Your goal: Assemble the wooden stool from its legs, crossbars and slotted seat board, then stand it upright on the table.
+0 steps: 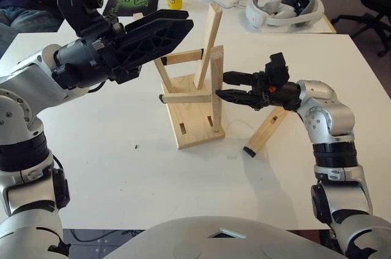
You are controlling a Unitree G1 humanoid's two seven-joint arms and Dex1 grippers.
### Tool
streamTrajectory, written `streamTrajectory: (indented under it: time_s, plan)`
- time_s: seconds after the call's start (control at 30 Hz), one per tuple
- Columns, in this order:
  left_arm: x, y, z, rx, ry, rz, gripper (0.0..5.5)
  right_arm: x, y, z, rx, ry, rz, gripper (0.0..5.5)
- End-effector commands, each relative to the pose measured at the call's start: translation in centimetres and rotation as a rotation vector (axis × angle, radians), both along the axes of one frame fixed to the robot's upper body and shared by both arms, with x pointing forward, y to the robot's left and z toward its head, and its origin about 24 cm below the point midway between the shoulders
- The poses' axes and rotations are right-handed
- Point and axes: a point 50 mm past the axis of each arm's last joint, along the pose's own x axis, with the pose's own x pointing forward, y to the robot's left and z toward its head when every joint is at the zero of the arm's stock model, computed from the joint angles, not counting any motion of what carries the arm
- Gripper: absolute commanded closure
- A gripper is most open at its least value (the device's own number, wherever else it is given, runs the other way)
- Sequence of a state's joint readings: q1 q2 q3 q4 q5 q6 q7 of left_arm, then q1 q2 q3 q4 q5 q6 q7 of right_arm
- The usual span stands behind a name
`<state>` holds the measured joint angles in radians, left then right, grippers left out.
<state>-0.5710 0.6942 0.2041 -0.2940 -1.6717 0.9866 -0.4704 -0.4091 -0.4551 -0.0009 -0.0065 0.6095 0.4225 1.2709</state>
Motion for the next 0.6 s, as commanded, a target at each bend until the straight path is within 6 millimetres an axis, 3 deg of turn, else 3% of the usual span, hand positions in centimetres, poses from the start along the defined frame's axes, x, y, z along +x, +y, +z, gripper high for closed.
streamTrajectory:
  time_s: [0.03, 0.2, 0.3, 0.47, 0.6]
  plan:
    - [1.3, 0.4, -1.0, 0.099, 0.046, 0.001, 2.28, -0.9, 0.8, 0.5, 0.051, -0.042, -0.027, 3.42]
    - [1.8, 0.6, -1.9, 0.149, 0.061, -0.016, 2.28, -0.5, 0.7, -0.2, 0.042, -0.080, -0.093, 3.42]
    - [1.7, 0.5, -1.9, 0.157, 0.055, -0.033, 2.28, -0.2, 0.2, -1.7, 0.021, -0.082, -0.147, 3.42]
    - [1.5, 0.4, -1.5, 0.153, 0.034, -0.035, 2.28, -1.3, -0.2, -4.8, -0.039, -0.068, -0.186, 3.42]
    - [1.1, 0.2, -1.6, 0.146, 0.026, -0.025, 2.28, -2.2, -0.3, -5.5, -0.040, -0.056, -0.189, 3.42]
